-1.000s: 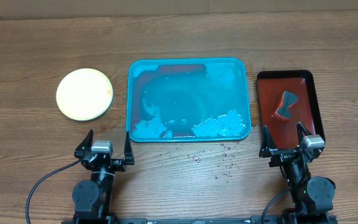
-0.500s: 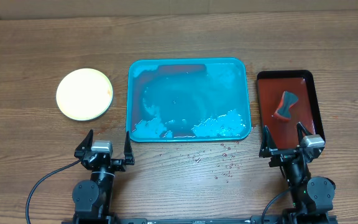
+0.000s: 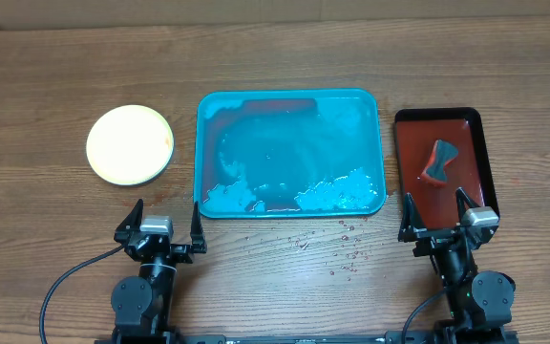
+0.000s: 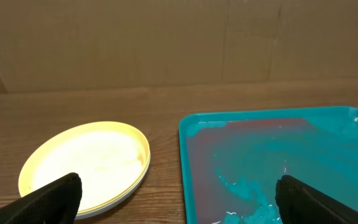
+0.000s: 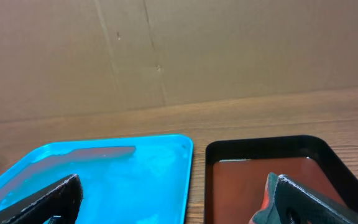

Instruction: Clean dirty plates on tray and stack at the side

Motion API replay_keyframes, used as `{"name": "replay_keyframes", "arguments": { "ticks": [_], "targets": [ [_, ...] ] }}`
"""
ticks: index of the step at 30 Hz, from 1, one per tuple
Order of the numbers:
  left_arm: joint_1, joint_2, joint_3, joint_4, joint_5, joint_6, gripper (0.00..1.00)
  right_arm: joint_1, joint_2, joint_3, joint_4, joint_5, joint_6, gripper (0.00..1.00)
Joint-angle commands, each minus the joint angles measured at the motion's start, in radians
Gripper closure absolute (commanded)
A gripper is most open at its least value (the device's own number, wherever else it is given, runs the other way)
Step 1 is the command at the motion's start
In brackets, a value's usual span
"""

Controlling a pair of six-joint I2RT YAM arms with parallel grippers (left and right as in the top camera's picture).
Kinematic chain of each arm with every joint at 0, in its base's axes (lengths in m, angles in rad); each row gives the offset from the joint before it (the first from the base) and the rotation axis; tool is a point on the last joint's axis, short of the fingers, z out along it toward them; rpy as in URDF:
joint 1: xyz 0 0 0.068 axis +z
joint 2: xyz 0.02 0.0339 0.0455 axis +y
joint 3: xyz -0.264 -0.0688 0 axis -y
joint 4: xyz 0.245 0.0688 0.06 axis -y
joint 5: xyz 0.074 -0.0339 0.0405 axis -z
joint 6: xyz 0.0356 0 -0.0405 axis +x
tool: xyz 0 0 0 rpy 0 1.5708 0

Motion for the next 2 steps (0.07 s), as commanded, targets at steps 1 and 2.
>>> {"name": "replay_keyframes", "arguments": {
  "ticks": [1, 2],
  "targets": [
    [0.005, -0.011, -0.005, 0.001, -0.014, 0.019, 0.0, 0.006, -0.009, -0.011, 0.003, 0.006, 0.0, 0.0],
    [0.005, -0.011, -0.005, 0.001, -0.014, 0.019, 0.0, 0.006, -0.009, -0.011, 0.003, 0.006, -0.001, 0.0]
  ]
}}
